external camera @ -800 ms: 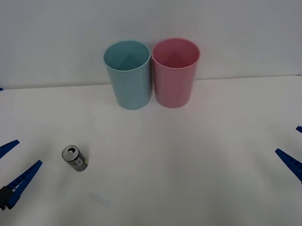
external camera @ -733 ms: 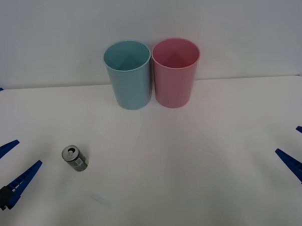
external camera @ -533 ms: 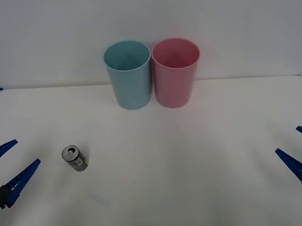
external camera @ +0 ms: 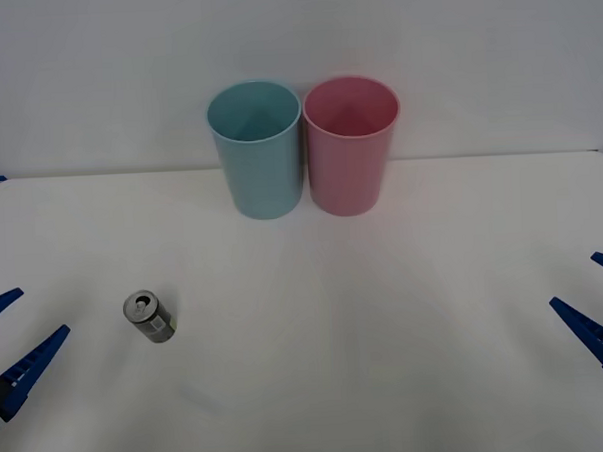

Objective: Grasp the object on the table and drop it into the matching bin: aluminum can to the light blue bin, PET bottle to the pink bin.

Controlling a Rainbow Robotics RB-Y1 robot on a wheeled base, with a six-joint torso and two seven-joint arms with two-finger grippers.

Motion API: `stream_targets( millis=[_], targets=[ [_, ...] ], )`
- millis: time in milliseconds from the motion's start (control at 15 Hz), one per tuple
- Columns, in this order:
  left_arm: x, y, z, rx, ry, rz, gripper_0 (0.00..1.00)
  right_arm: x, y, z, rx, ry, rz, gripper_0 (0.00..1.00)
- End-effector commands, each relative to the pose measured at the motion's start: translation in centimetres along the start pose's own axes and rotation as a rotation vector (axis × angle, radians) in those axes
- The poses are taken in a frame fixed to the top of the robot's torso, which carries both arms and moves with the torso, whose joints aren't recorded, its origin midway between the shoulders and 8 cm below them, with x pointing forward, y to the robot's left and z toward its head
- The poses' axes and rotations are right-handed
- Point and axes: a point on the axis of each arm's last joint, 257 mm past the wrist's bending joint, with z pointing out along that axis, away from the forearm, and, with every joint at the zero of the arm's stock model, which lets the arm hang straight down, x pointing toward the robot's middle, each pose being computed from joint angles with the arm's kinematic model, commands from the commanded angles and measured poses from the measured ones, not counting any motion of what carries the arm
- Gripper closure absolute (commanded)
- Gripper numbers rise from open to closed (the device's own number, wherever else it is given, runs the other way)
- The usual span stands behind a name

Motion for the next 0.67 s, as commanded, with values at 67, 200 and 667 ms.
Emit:
stream_targets(
  millis=[67,200,667],
  targets=[
    [0.9,0.3,-0.7,-0.022,0.031,0.005,0.0,0.0,0.0,0.0,0.0,0.0,0.0,0.0],
    [1.9,0.4,-1.2,-0.033,0.061,0.012,0.0,0.0,0.0,0.0,0.0,0.0,0.0,0.0],
    [6.0,1.0,-3.3,-0.082,0.201,0.138,0.0,0.0,0.0,0.0,0.0,0.0,0.0,0.0]
  ],
)
